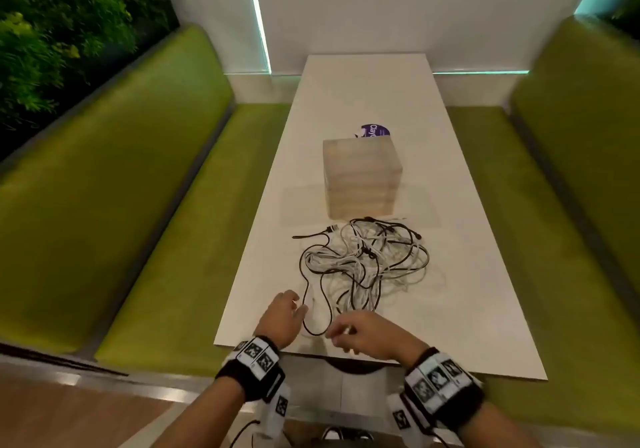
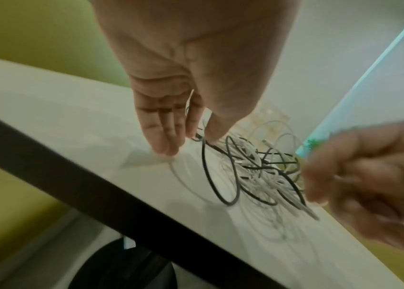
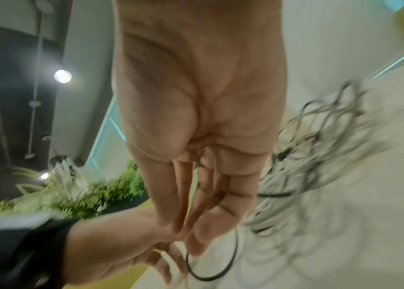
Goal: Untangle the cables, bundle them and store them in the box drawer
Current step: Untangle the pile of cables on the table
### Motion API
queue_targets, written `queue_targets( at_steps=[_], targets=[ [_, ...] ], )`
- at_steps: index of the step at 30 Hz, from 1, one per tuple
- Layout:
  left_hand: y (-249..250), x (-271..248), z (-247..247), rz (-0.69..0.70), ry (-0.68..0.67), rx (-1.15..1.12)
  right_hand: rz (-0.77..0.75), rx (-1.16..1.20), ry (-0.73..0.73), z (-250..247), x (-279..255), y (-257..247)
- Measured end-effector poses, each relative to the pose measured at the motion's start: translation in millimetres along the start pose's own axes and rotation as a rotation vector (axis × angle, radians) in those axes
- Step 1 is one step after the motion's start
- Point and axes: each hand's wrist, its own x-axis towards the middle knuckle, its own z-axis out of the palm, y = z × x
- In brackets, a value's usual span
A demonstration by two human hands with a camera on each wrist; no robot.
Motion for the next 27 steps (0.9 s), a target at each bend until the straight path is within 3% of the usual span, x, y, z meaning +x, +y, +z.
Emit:
queue_targets(
  at_steps=[4, 7, 11, 14, 17, 19, 23, 27],
  targets=[
    [14.4, 9.3, -3.1, -0.011, -0.072, -0.096, 0.164, -0.053, 0.158, 12.2, 46.6, -9.6],
    [18.6, -4.0, -2.0, 0.082, -0.112, -0.314, 0.242, 0.140, 0.218, 12.2, 63.7, -7.5],
    [15.9, -22.2, -5.1, 0.076, -0.139, -0.597, 0.047, 0.372, 0.169, -0.1, 64.7, -4.6],
    [11.6, -30.2, -9.3, 0.034, -0.196, -0.736, -0.006, 0.483, 0.183, -5.1, 58.7, -6.1],
    [10.4, -30.5, -14.3, -0.112, -0.074, -0.888, -0.053, 0.409, 0.273, -7.2, 50.4, -6.6],
    [12.6, -24.8, -19.5, -0.192, -0.053, -1.016, -0.083, 0.352, 0.194, -8.9, 41.8, -7.5],
    [33.5, -6.4, -35.7, -0.231, -0.135, -1.338, -0.074, 0.105, -0.085, -7.5, 26.8, -5.3],
    [51.7, 9.0, -54.7, -0.265, -0.264, -1.386, -0.023, 0.009, -0.066, -6.9, 22.0, 2.2]
  ],
)
